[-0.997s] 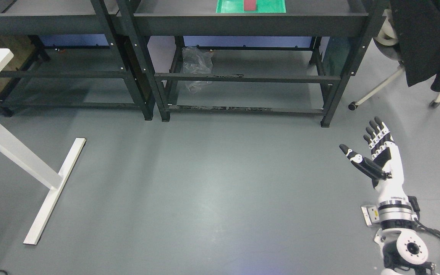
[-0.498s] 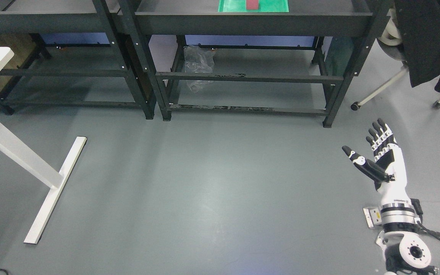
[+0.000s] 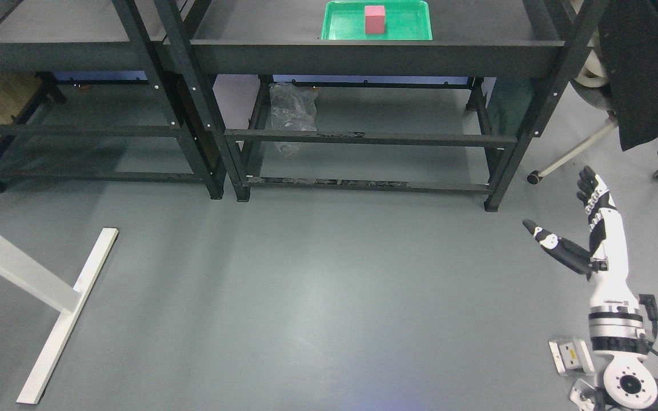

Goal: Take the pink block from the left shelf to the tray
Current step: 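Drive toward the shelf with the green tray, right hand raised, then reach the right hand over the pink cube in the green tray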

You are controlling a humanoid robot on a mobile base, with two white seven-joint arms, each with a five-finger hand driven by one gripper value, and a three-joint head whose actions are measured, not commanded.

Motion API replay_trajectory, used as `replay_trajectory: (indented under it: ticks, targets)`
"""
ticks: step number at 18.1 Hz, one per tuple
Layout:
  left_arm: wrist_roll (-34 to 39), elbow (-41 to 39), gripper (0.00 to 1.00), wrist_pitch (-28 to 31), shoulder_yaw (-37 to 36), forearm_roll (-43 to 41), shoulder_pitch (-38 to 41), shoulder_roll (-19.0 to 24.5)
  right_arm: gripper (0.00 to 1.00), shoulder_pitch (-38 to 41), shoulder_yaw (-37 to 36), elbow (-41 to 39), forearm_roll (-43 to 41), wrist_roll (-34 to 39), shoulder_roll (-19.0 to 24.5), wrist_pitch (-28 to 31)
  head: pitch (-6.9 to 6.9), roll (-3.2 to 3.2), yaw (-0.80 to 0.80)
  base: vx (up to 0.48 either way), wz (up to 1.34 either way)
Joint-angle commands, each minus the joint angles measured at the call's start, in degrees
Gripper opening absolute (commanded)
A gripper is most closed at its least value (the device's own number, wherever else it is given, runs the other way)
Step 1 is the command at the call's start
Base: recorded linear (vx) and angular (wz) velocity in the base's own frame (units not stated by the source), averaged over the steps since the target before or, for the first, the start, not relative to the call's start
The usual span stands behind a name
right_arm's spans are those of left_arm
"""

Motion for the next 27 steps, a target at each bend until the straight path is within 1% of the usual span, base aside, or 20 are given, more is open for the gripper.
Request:
replay_trajectory:
  ticks: [1,2,3,4,5,6,7,8,10,13,16,20,23,26,27]
  targets:
    - [0.0,-1.0,1.0,0.0,0.0,0.0,-1.7,1.0,0.99,0.7,-2.6,-0.3,42.0,-0.1,-6.3,-1.3,0.0,0.0,0.0,0.251,-0.05]
    - [0.0,-1.0,1.0,0.0,0.0,0.0,-1.7,1.0,0.99,1.3,-2.5,-0.3,41.8,-0.1,-6.1,-3.6,0.0,0.0,0.0,0.267,-0.03]
    - [0.0,-1.0,1.0,0.0,0.0,0.0,-1.7,1.0,0.99,1.2,-2.2,-0.3,42.1,-0.1,-5.9,-4.8,0.0,0.0,0.0,0.267,-0.03]
    - [0.0,-1.0,1.0,0.0,0.0,0.0,-1.7,1.0,0.99,1.2,0.2,-0.4,42.8,-0.2,-5.8,-5.2,0.0,0.0,0.0,0.238,0.12]
    - [0.0,-1.0,1.0,0.0,0.0,0.0,-1.7,1.0,0.99,0.9,1.0,-0.4,44.6,-0.9,-5.6,-5.2,0.0,0.0,0.0,0.278,0.29]
    - [0.0,-1.0,1.0,0.0,0.0,0.0,-1.7,1.0,0.99,0.6,1.4,-0.4,48.1,-3.6,-4.8,-5.2,0.0,0.0,0.0,0.278,0.29]
    - [0.0,-1.0,1.0,0.0,0.0,0.0,-1.7,1.0,0.99,0.3,2.5,-0.4,55.1,-9.3,-2.9,-5.2,0.0,0.0,0.0,0.264,0.28]
    - [0.0,-1.0,1.0,0.0,0.0,0.0,-1.7,1.0,0.99,0.4,4.5,-0.4,60.6,-13.0,-2.0,-4.8,0.0,0.0,0.0,0.264,0.28]
    - [0.0,-1.0,1.0,0.0,0.0,0.0,-1.7,1.0,0.99,0.4,6.3,-0.4,66.7,-17.7,-0.6,-3.5,0.0,0.0,0.0,0.288,0.2]
    - [0.0,-1.0,1.0,0.0,0.0,0.0,-1.7,1.0,0.99,-0.3,7.3,-0.4,66.8,-17.1,2.2,-2.4,0.0,0.0,0.0,0.298,0.14]
    - [0.0,-1.0,1.0,0.0,0.0,0.0,-1.7,1.0,0.99,-1.1,9.2,-0.3,66.8,-12.8,2.2,-1.9,0.0,0.0,0.0,0.294,0.11]
    - [0.0,-1.0,1.0,0.0,0.0,0.0,-1.7,1.0,0.99,-2.2,10.2,-0.4,68.1,-11.2,2.2,-2.0,0.0,0.0,0.0,0.29,0.06]
    - [0.0,-1.0,1.0,0.0,0.0,0.0,-1.7,1.0,0.99,-2.1,9.8,-0.4,66.8,-12.7,2.2,-1.9,0.0,0.0,0.0,0.3,0.02]
    - [0.0,-1.0,1.0,0.0,0.0,0.0,-1.7,1.0,0.99,-2.3,9.9,-0.4,65.6,-17.2,2.2,-2.4,0.0,0.0,0.0,0.304,-0.03]
    - [0.0,-1.0,1.0,0.0,0.0,0.0,-1.7,1.0,0.99,-2.5,10.1,-0.4,65.6,-17.2,2.2,-2.5,0.0,0.0,0.0,0.319,-0.08]
